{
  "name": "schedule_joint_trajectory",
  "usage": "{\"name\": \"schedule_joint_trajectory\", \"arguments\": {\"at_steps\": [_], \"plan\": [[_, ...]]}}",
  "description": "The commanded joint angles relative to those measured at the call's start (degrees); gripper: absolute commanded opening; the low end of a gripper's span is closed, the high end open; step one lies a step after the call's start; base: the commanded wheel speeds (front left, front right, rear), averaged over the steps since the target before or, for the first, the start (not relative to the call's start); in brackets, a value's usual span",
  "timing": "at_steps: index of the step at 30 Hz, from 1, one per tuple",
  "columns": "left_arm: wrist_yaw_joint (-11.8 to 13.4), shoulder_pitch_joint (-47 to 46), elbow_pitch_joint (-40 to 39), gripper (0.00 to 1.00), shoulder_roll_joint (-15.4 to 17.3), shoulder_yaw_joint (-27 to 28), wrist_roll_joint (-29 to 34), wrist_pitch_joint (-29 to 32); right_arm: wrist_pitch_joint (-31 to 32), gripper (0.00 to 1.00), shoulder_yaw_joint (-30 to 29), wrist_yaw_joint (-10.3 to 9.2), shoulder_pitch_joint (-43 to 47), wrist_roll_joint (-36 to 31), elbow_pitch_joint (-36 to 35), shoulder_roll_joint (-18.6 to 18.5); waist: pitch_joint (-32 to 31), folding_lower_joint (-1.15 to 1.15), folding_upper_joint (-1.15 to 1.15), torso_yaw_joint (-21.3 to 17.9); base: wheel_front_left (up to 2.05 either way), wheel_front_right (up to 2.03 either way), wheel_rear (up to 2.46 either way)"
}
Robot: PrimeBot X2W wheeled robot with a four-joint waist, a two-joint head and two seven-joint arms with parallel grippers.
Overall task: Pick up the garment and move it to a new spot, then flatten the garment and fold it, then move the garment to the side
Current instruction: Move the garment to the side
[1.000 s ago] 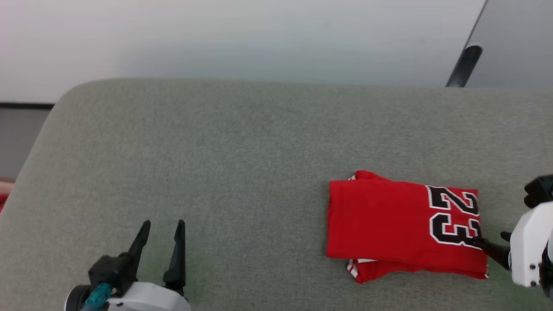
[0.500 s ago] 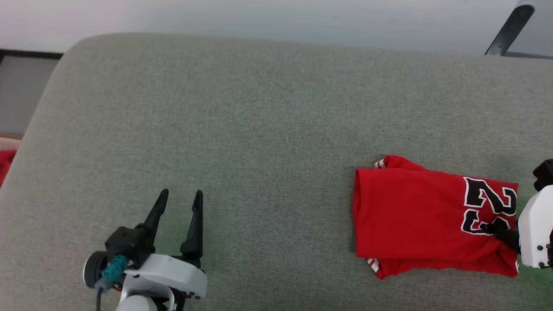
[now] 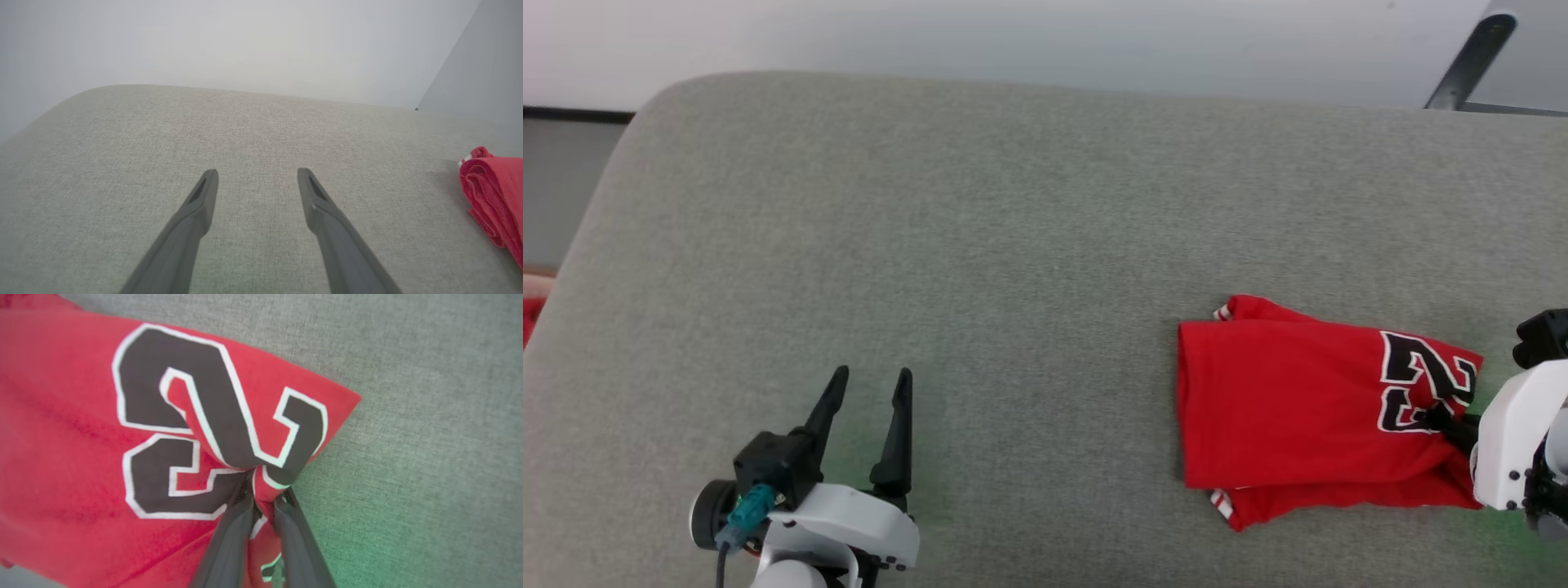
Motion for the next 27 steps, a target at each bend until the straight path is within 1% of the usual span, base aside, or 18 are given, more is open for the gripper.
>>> {"name": "schedule_joint_trajectory", "arguments": {"at_steps": [1, 8, 10, 12, 19, 25, 27], "plan": [[-0.34, 0.65, -0.12, 1.00, -0.21, 0.07, -0.02, -0.35, -0.86, 0.00, 0.64, 0.06, 2.05, 1.05, 0.27, 0.76, -0.95, 0.00, 0.00, -1.65, 0.00, 0.00, 0.00], [-0.61, -0.35, -0.88, 1.00, 0.44, 0.25, 0.55, -0.41, -5.92, 0.00, -2.98, 0.01, 0.97, 2.18, 0.28, -3.35, 0.09, 0.00, 0.00, -6.34, 0.00, 0.00, 0.00], [-0.70, -1.00, -1.11, 1.00, 0.73, 0.21, 0.80, -0.38, -7.35, 0.00, -4.48, 0.01, 0.19, 2.57, 0.24, -5.12, 0.92, 0.00, 0.00, -7.67, 0.00, 0.00, 0.00], [-0.73, -1.77, -1.42, 1.00, 0.91, 0.12, 0.90, -0.36, -8.93, 0.00, -5.97, 0.01, -0.43, 2.26, 0.90, -7.67, 1.85, 0.00, 0.00, -8.89, 0.00, 0.00, 0.00], [-1.27, -5.68, -3.97, 1.00, 1.23, -1.88, 2.86, 0.79, -13.81, 0.00, -12.21, 0.01, -3.76, 2.70, 7.39, -12.74, 5.35, 0.00, 0.00, -12.88, 0.00, 0.00, 0.00], [-2.27, -11.61, -6.25, 1.00, 0.35, -4.39, 4.69, 2.44, -16.76, 0.00, -14.37, 0.01, -7.68, 1.94, 13.30, -14.81, 8.62, 0.00, 0.00, -14.86, 0.00, 0.00, 0.00], [-2.58, -13.33, -6.56, 1.00, -0.12, -5.32, 5.27, 2.89, -18.03, 0.00, -14.45, 0.01, -9.07, 1.18, 15.07, -14.73, 9.68, 0.00, 0.00, -15.22, 0.00, 0.00, 0.00]]}}
